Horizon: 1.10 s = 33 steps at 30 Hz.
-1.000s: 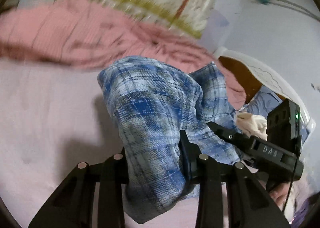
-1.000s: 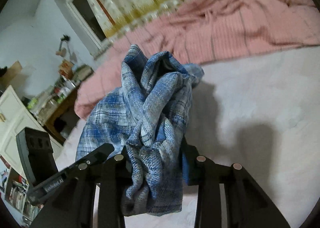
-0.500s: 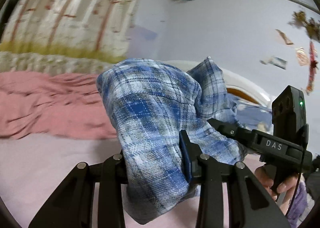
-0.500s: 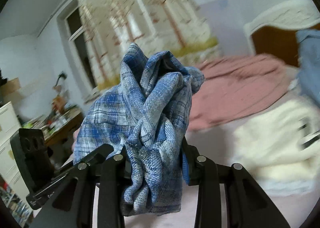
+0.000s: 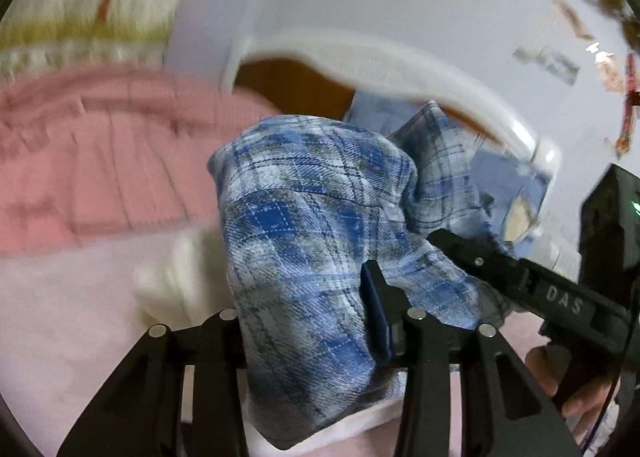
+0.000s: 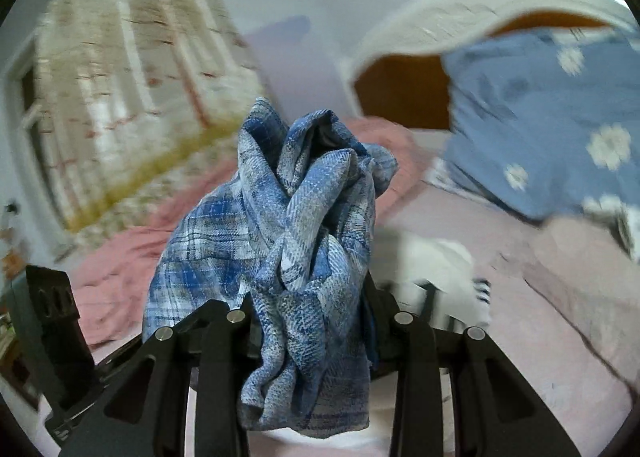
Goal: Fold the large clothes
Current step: 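Lift the folded shirt with both grippers and carry it toward the clothes stack, then lower the shirt onto the cream clothes stack and open both grippers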
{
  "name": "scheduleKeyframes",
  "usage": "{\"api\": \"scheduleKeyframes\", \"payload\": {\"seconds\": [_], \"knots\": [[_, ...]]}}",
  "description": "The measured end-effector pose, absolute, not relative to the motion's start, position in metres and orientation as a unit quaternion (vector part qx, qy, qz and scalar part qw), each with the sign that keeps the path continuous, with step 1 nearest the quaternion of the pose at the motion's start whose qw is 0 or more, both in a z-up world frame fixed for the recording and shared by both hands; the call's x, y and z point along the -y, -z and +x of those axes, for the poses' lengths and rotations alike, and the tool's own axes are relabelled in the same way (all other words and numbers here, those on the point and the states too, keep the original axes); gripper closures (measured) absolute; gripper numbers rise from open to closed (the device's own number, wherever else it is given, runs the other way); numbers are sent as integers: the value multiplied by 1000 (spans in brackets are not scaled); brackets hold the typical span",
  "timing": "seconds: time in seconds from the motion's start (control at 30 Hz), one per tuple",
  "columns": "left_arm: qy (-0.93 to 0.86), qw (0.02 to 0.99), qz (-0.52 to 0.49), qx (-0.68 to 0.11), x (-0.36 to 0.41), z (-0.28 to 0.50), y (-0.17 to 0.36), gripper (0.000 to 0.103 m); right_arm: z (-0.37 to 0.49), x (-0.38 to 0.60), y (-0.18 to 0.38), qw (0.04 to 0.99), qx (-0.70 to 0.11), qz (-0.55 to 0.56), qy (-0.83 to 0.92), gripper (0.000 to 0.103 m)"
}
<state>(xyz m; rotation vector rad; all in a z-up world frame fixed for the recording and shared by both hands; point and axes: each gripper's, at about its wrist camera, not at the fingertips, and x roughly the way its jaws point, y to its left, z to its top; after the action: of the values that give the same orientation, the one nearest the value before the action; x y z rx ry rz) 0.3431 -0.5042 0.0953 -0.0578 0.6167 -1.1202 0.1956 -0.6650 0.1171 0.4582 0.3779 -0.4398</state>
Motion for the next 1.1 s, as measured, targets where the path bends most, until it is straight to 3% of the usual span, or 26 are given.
{"api": "scheduleKeyframes", "payload": {"seconds": [0.1, 0.23, 0.3, 0.33, 0.37, 0.4, 0.53, 0.63, 0.8, 1.1], "knots": [[534, 792, -30, -296, 517, 354, -61, 52, 201, 668, -88, 940, -175, 185, 228, 61], [526, 803, -55, -275, 504, 357, -57, 40, 208, 663, -94, 941, -179, 172, 230, 58], [502, 823, -45, -263, 502, 358, -58, 25, 206, 662, -93, 941, -166, 169, 240, 51], [484, 838, -33, -248, 500, 352, -60, 19, 203, 660, -93, 942, -155, 159, 252, 41], [456, 860, -17, -227, 499, 347, -63, 6, 200, 658, -94, 941, -147, 150, 264, 34], [430, 879, 4, -206, 496, 339, -66, 5, 196, 657, -95, 942, -142, 145, 268, 25], [399, 907, 93, -101, 479, 281, -87, 4, 182, 652, -110, 947, -137, 161, 240, 22], [367, 923, 106, -35, 460, 246, -98, 0, 163, 650, -116, 946, -109, 151, 267, 10], [324, 943, 73, -2, 435, 221, -98, 0, 151, 638, -127, 949, -101, 119, 274, 10], [246, 969, 30, -13, 410, 212, -89, 0, 128, 625, -135, 956, -65, 153, 240, 8]]}}
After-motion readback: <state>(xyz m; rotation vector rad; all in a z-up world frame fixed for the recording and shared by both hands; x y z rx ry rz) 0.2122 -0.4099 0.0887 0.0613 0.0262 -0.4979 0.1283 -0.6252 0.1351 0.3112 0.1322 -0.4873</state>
